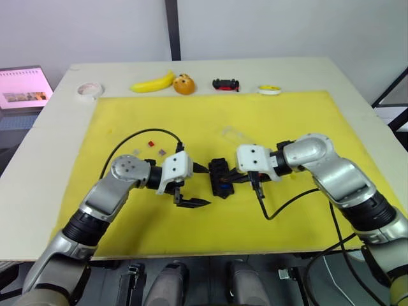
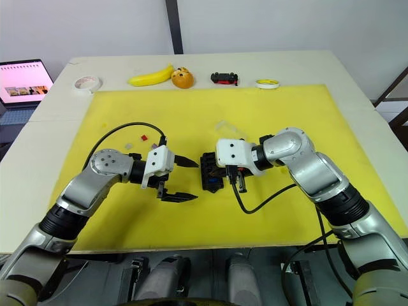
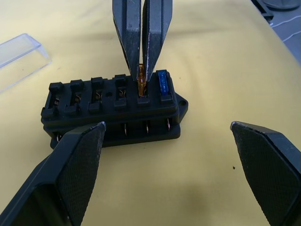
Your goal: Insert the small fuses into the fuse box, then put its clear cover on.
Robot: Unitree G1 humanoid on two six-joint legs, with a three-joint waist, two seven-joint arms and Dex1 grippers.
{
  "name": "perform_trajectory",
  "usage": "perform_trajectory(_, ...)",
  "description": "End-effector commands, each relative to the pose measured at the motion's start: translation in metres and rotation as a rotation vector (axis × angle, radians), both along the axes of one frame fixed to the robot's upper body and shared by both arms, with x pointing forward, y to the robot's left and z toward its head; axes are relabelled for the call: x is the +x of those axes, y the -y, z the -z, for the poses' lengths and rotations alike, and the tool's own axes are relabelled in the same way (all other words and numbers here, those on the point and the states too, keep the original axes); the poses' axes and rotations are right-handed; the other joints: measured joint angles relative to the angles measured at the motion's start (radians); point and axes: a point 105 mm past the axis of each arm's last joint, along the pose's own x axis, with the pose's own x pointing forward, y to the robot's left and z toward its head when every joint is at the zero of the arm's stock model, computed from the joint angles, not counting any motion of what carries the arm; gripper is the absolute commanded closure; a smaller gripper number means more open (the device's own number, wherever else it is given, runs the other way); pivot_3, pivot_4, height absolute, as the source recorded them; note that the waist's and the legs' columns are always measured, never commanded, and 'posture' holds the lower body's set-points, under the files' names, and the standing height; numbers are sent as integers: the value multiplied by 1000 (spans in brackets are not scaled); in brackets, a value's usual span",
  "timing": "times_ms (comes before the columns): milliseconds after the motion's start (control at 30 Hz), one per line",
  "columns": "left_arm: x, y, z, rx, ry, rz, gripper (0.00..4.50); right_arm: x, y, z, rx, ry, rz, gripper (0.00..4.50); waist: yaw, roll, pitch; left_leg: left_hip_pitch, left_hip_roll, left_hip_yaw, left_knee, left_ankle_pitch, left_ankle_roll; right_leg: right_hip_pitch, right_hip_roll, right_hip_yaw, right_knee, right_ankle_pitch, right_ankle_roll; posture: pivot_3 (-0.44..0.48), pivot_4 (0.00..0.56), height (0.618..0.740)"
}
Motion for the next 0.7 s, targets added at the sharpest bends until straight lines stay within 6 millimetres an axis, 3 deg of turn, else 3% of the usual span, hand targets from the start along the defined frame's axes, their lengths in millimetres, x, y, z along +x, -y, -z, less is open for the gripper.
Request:
perform_trajectory(33, 0, 3, -14, -17, 62, 21, 7, 3, 0, -5, -29, 25, 1, 4500, 1, 0, 0, 0, 0, 0, 0, 0, 0, 0, 0, 0, 0, 0, 0, 0, 150, 740)
perform_trajectory(700, 0, 6, -13, -30, 62, 16, 7, 1, -3, -17, -52, 24, -5, 4500, 1, 0, 0, 0, 0, 0, 1, 0, 0, 0, 0, 0, 1, 0, 0, 0, 150, 740)
